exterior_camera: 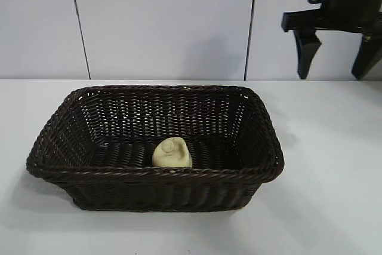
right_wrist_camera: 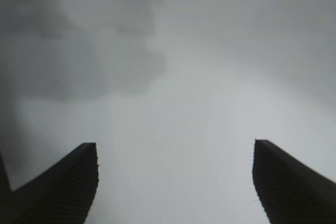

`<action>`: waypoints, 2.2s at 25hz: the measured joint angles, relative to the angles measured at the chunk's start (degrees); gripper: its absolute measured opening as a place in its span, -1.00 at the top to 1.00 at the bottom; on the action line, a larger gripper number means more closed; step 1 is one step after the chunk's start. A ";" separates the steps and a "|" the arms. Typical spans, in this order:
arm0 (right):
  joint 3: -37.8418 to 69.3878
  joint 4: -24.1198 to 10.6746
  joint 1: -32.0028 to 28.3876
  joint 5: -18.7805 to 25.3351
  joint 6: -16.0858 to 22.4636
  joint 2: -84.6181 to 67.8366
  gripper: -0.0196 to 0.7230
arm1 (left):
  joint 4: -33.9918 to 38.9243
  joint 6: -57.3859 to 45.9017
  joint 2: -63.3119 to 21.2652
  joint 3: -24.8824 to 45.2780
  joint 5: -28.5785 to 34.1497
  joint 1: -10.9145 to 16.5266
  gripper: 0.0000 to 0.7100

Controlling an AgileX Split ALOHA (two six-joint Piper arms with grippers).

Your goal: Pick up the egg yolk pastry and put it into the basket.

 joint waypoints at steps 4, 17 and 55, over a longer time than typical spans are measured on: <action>-0.12 -0.31 -4.95 2.89 -1.84 0.00 -0.62 | 0.00 0.00 0.00 0.00 0.00 0.00 -0.85; 8.54 0.21 -5.59 6.66 -5.17 -10.37 -0.62 | 0.00 0.00 0.00 0.00 0.00 0.00 -0.85; 60.32 1.79 -5.54 -1.69 -7.86 -102.53 -0.62 | 0.00 0.00 0.00 0.00 0.00 0.00 -0.85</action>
